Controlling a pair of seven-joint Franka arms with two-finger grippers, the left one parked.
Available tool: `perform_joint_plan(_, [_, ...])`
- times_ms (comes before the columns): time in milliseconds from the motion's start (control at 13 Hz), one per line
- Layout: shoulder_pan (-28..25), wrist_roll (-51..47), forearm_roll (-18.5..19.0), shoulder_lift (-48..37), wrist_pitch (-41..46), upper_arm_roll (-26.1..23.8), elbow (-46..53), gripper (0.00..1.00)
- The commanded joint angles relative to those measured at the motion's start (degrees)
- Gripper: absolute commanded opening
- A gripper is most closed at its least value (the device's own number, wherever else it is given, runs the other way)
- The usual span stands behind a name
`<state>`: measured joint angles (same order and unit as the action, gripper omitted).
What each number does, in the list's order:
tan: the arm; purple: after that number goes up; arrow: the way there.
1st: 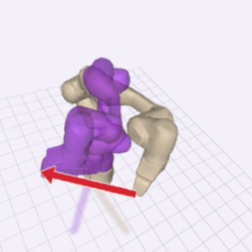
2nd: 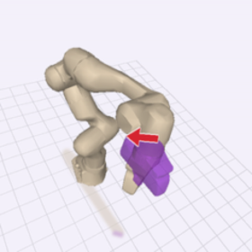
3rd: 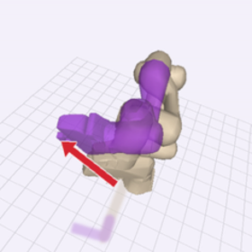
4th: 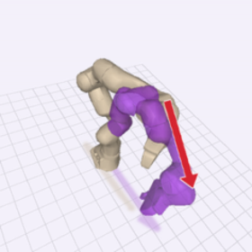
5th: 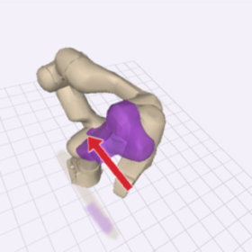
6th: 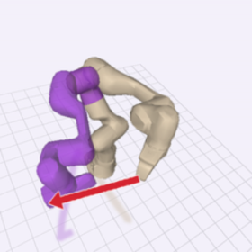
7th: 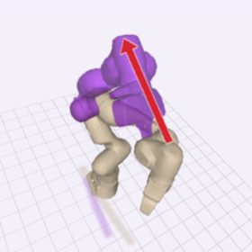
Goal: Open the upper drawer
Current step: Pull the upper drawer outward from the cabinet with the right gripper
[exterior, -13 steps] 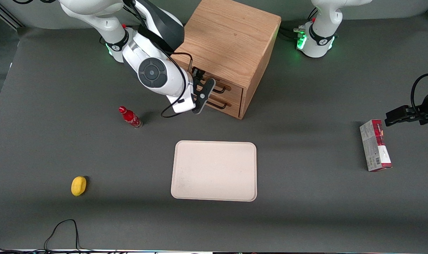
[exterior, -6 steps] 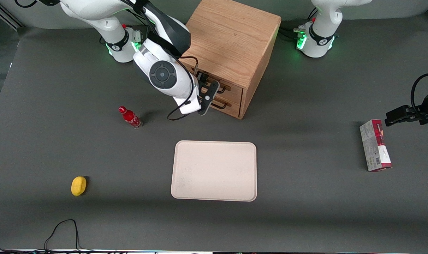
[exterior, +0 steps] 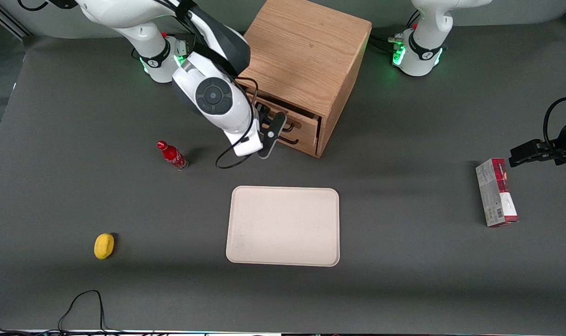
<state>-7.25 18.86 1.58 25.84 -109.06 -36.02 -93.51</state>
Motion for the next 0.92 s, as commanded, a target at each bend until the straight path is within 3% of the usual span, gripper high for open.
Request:
perform_joint_plan(0, [1.36,4.07,1.84,4.73,0.25,0.85,6.13,1.0])
perform_joint_plan(385, [1.45,12.34,1.49,7.9,0.34,8.33,12.29,1.0])
perform_joint_plan(846, [1.54,12.78,1.93,8.87,0.69,11.41,17.31,1.0])
